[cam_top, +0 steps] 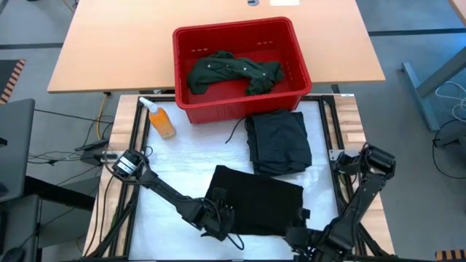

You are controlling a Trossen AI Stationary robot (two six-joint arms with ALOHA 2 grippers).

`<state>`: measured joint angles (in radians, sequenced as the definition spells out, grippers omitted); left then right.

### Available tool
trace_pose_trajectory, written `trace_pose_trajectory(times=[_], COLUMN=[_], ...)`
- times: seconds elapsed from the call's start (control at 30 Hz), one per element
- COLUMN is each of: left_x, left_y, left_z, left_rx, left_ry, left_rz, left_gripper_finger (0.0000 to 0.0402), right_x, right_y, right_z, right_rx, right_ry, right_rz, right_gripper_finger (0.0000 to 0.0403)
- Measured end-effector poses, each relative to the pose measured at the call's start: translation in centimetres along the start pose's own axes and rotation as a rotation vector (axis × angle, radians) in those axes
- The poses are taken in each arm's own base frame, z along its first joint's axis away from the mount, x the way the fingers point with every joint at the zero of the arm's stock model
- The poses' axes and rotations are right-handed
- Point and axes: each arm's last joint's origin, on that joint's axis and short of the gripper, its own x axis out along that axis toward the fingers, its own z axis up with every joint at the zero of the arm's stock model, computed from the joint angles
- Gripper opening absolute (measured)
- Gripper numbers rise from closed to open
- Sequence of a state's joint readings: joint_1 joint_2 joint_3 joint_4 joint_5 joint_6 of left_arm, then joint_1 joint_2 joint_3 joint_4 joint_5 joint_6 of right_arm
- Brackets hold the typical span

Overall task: Fold Laundry from Bin
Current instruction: Fold the black shirt

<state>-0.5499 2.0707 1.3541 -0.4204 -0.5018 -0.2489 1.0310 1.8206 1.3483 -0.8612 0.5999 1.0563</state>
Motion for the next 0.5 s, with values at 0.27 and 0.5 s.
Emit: trace_pose_trajectory(times=[0.27, 0.5], left_x=[-1.6, -1.8], left_y=[0.1, 0.0], left_z=[1.6, 1.9], left_rx=[0.033, 0.051], left_ry=[-0.013, -0.012], left_rz=[0.028, 0.006], left_gripper_finger=[0.0000, 0.0000], right_x=[2.0, 4.8], right_y=[1.3, 1.7], right_z=[-1.9, -2.0], right_rx=[-0.094, -0.040], right_ry=[0.126, 0.224], right_rz=[0.009, -0.057], right_gripper_finger=[0.0200, 0.0200])
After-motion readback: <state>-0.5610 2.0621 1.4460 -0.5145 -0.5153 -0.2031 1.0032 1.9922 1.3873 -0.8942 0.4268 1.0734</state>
